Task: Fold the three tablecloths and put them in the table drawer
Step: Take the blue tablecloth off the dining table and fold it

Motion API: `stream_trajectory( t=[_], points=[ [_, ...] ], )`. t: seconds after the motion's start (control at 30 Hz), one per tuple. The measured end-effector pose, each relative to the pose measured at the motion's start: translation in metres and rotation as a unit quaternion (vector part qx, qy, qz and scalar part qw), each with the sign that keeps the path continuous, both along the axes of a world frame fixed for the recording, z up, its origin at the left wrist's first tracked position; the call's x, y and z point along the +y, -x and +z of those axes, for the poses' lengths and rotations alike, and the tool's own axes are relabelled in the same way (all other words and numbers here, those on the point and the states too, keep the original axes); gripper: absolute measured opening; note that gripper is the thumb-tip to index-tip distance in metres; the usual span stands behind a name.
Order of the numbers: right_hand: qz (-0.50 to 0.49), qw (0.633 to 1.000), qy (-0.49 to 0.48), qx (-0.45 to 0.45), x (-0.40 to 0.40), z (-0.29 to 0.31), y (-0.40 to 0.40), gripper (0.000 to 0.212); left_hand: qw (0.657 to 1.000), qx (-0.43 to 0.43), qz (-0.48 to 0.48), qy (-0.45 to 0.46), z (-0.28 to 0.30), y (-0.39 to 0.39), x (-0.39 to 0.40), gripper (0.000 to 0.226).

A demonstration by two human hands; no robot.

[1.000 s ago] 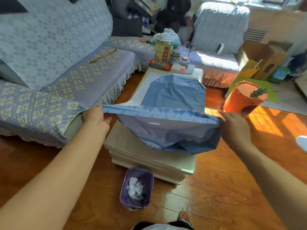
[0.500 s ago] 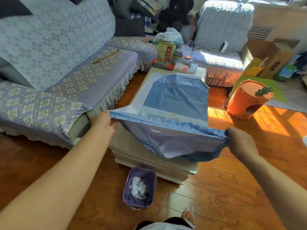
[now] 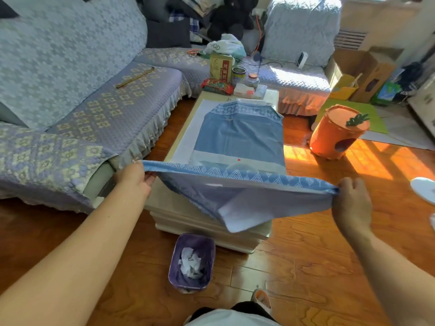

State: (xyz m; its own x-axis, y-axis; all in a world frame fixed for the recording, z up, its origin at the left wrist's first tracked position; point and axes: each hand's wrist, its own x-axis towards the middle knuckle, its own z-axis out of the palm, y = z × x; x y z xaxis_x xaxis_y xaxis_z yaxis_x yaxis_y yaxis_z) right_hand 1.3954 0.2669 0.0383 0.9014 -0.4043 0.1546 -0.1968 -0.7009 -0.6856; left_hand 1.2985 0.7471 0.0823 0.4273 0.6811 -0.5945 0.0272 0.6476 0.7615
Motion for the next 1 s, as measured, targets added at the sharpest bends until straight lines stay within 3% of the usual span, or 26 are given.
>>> stream_trajectory(
  t=[0.03,0.07,0.1,0.13,0.17,0.2,0.23,0.3,0.33,0.37,0.4,0.47,0.53,0.6,0.67,0.7,0.77,0.87,0.93,1.0],
  points=[
    [-0.092,0.990,-0.105,-0.029,0.007,0.000,0.006,0.024,1.000,0.001,0.004,-0.001,0.000,0.001,-0.006,0.034],
    [-0.181,0.955,-0.234,-0.020,0.021,0.002,0.007,0.025,1.000,0.000,0.012,-0.003,0.001,0.002,-0.013,0.032],
    [-0.232,0.886,-0.402,0.016,0.030,-0.001,0.001,0.026,1.000,-0.006,0.018,-0.005,0.002,0.002,-0.020,0.029],
    [-0.254,0.792,-0.553,0.049,0.038,-0.009,-0.002,0.026,1.000,-0.013,0.022,-0.004,0.003,0.002,-0.025,0.028],
    [-0.260,0.735,-0.622,0.065,0.041,-0.018,-0.005,0.028,1.000,-0.017,0.025,-0.002,0.003,0.003,-0.026,0.028],
    [-0.254,0.749,-0.605,0.092,0.043,-0.022,-0.005,0.029,0.999,-0.017,0.028,0.001,0.003,0.004,-0.023,0.029],
    [-0.246,0.814,-0.515,0.106,0.042,-0.022,-0.004,0.027,0.999,-0.017,0.027,0.007,0.002,0.007,-0.018,0.031],
    [-0.121,0.970,-0.181,0.111,0.027,-0.012,0.009,0.013,1.000,0.000,0.027,0.015,-0.002,0.017,-0.001,0.036],
    [-0.023,0.995,-0.007,0.095,0.011,-0.012,0.015,0.002,0.999,0.011,0.036,0.015,-0.007,0.022,0.009,0.037],
    [0.071,0.987,0.115,0.085,-0.010,-0.018,0.015,0.012,0.999,0.019,0.043,0.015,-0.011,0.026,0.016,0.039],
    [0.102,0.977,0.166,0.083,-0.028,-0.018,0.011,0.024,0.999,0.025,0.040,0.016,-0.015,0.029,0.020,0.039],
    [0.059,0.990,0.077,0.099,-0.037,-0.014,0.023,0.023,0.999,0.031,0.014,0.016,-0.022,0.033,0.015,0.036],
    [-0.111,0.992,-0.047,0.028,-0.023,-0.017,0.041,0.011,0.999,0.035,0.019,0.025,-0.028,0.034,0.003,0.026],
    [-0.267,0.940,-0.200,0.067,-0.008,-0.041,0.046,0.028,0.997,0.036,0.045,0.057,-0.032,0.038,-0.006,0.022],
    [-0.293,0.890,-0.332,0.105,0.001,-0.071,0.048,0.033,0.994,0.032,0.063,0.086,-0.034,0.046,-0.002,0.028],
    [-0.280,0.882,-0.356,0.127,0.006,-0.079,0.053,0.030,0.992,0.035,0.074,0.092,-0.036,0.050,0.003,0.032],
    [-0.231,0.923,-0.259,0.168,0.012,-0.081,0.066,0.028,0.993,0.046,0.071,0.083,-0.040,0.059,0.015,0.036],
    [-0.119,0.973,-0.004,0.198,0.007,-0.058,0.088,0.023,0.997,0.057,0.042,0.036,-0.044,0.070,0.025,0.039],
    [-0.057,0.979,0.096,0.169,-0.008,-0.037,0.098,0.020,0.997,0.075,0.017,0.001,-0.046,0.081,0.028,0.037],
    [-0.030,0.986,0.144,0.079,-0.015,-0.018,0.118,0.023,0.995,0.100,-0.003,-0.017,-0.058,0.093,0.035,0.030]
  ],
)
